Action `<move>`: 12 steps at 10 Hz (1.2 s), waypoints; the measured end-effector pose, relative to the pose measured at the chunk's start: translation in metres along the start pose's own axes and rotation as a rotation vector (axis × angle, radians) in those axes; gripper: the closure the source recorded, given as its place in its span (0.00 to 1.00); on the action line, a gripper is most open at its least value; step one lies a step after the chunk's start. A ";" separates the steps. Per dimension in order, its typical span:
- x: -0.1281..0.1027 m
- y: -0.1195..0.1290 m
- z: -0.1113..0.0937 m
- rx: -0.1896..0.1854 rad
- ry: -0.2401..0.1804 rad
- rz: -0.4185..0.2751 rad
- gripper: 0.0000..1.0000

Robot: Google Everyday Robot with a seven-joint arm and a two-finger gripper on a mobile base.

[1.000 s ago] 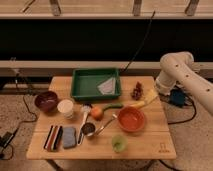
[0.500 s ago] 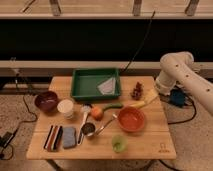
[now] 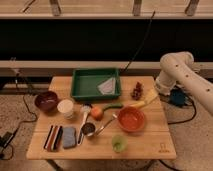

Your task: Place apple in red bowl

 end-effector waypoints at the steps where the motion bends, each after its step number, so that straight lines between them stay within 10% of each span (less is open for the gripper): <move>1: 0.001 0.000 0.000 -0.001 0.000 -0.003 0.20; 5: 0.022 -0.029 0.013 0.020 -0.003 -0.073 0.20; 12: 0.125 -0.167 0.057 0.092 0.004 -0.206 0.20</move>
